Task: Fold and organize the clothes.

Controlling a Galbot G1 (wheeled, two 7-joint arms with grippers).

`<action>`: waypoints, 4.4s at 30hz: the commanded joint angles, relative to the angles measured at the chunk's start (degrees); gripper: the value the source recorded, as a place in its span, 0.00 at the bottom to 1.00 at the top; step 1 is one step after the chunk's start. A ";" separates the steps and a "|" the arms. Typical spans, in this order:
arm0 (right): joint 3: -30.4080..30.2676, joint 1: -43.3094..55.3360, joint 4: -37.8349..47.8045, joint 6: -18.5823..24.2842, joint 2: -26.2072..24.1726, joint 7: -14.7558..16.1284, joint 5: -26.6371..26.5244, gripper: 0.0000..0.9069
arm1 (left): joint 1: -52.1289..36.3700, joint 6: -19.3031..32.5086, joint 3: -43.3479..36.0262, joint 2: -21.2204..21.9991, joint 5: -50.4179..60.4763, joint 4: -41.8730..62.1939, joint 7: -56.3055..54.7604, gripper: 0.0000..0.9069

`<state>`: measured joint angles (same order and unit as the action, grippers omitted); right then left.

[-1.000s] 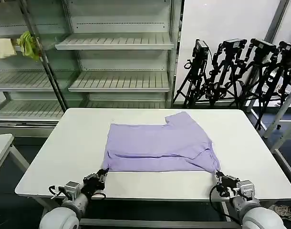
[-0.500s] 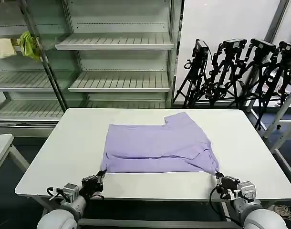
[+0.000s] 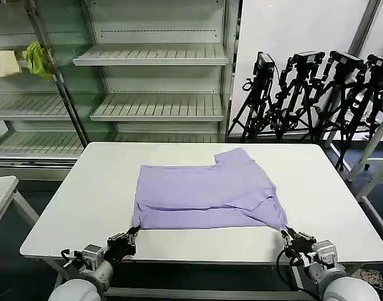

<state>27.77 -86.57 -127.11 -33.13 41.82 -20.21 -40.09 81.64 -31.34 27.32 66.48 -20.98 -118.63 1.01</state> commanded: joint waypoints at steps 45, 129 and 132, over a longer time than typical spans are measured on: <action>-0.73 -1.45 0.89 1.14 -0.65 2.59 1.66 0.00 | 2.06 0.53 0.27 0.33 0.62 -0.59 0.35 0.01; 1.24 -4.57 -0.56 3.80 -4.77 4.74 0.95 0.00 | 7.11 1.47 1.81 -0.88 1.75 -3.84 0.79 0.01; 3.84 -8.41 -3.75 3.19 -6.64 3.85 -0.21 0.00 | 8.45 1.44 2.54 -1.67 1.64 -4.87 0.76 0.01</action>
<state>28.01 -86.80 -123.71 -28.81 40.33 -15.21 -36.46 87.12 -29.77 29.00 66.41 -19.20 -120.89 1.83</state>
